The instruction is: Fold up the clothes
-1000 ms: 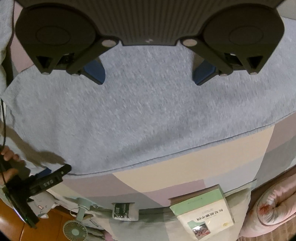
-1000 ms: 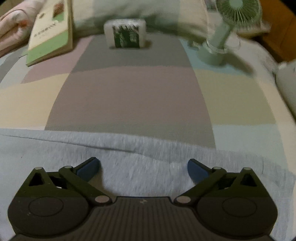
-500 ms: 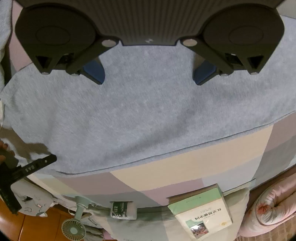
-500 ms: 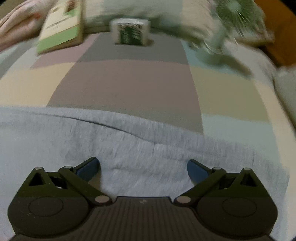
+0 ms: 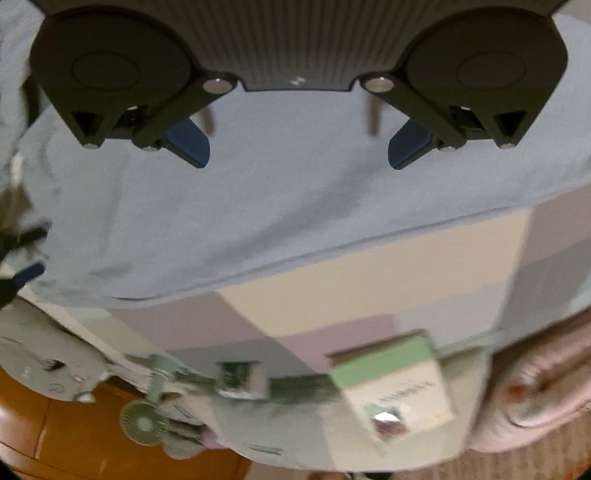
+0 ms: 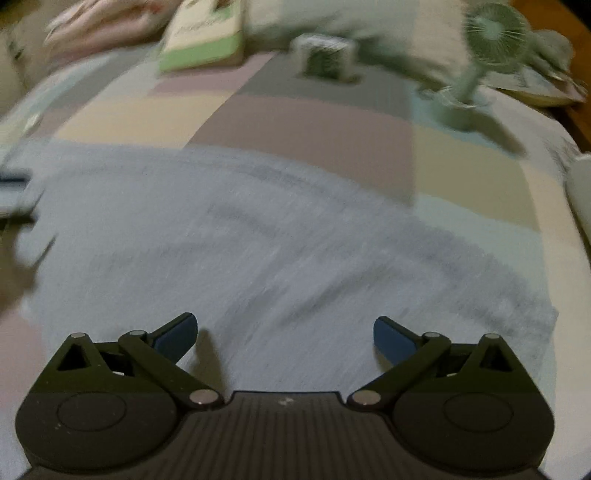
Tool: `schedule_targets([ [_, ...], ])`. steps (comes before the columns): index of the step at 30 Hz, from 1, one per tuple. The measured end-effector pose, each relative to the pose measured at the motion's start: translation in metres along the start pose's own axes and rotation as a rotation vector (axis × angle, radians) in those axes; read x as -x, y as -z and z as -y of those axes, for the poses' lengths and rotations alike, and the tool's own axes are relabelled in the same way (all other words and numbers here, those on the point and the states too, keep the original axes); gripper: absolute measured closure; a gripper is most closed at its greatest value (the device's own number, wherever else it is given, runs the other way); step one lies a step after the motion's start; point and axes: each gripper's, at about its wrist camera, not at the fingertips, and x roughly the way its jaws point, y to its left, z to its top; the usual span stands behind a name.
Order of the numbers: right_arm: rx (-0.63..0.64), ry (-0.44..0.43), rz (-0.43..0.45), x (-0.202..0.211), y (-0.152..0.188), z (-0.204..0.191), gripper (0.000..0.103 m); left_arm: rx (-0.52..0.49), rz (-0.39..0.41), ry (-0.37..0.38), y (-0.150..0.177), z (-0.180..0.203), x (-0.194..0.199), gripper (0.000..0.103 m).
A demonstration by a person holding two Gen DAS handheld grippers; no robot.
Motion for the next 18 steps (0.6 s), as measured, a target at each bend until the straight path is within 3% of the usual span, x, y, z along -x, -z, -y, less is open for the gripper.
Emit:
schedule_targets([
  [1,0.027,0.011,-0.014,-0.003,0.009,-0.006,0.000,-0.002,-0.010,0.005,0.000,0.004,-0.006,0.001],
  [4,0.040,0.022,-0.005,-0.008,0.032,-0.009,0.000,-0.023,-0.061,-0.073,0.008,0.006,-0.027,0.000],
  [6,0.017,0.009,-0.006,-0.006,0.037,-0.004,0.000,0.013,-0.046,-0.067,0.013,-0.009,-0.026,0.000],
  [10,0.023,0.007,0.019,0.000,0.048,-0.006,0.000,0.106,-0.054,-0.152,0.012,-0.054,-0.017,0.001],
  [14,0.020,0.015,0.021,-0.003,0.044,-0.003,0.000,0.322,-0.009,0.029,0.008,-0.117,0.009,0.001],
  [16,0.018,0.010,0.018,-0.005,0.044,-0.003,0.000,0.360,0.017,-0.020,0.004,-0.140,0.016,0.001],
  [18,0.019,0.009,0.016,-0.007,0.042,-0.001,0.000,0.422,-0.027,-0.006,0.004,-0.164,0.006,0.001],
])
